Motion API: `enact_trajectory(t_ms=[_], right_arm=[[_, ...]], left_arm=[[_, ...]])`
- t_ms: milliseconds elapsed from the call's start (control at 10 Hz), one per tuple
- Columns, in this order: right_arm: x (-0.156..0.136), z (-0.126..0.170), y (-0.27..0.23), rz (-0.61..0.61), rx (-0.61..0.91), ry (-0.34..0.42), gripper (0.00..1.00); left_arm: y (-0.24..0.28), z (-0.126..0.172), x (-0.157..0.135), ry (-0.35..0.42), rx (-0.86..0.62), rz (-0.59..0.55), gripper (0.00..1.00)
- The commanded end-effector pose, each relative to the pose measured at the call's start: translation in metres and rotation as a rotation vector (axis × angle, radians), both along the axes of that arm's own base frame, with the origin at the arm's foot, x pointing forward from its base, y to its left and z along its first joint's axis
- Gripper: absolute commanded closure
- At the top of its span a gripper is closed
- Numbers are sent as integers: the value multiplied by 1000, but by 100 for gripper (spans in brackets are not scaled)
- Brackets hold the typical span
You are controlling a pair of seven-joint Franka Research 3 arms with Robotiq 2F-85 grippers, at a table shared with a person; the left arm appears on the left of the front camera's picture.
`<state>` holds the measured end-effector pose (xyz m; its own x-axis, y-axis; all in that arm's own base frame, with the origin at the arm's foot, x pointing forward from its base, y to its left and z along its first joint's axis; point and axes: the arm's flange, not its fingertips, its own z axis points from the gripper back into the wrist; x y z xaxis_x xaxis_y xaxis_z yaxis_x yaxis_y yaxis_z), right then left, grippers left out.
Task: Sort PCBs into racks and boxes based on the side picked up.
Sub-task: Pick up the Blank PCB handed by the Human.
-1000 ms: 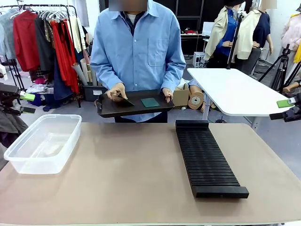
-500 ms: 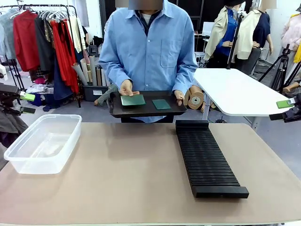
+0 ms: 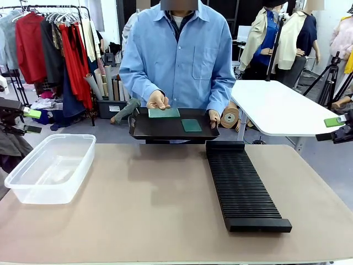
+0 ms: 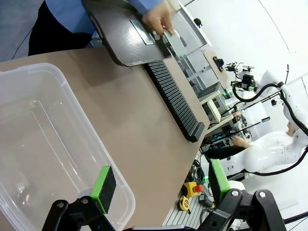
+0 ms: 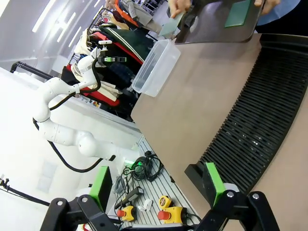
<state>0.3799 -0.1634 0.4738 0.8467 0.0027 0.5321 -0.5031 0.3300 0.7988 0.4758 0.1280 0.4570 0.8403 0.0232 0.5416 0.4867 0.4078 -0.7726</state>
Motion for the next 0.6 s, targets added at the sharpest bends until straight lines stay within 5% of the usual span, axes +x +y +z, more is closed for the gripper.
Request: enact_trajectory(t_ms=[0,500], right_arm=[[0,2,-1,-3,1,-1,0],[0,2,-1,-3,1,-1,0]], left_arm=[[0,1,0,-1,-1,1,0],[0,1,0,-1,-1,1,0]])
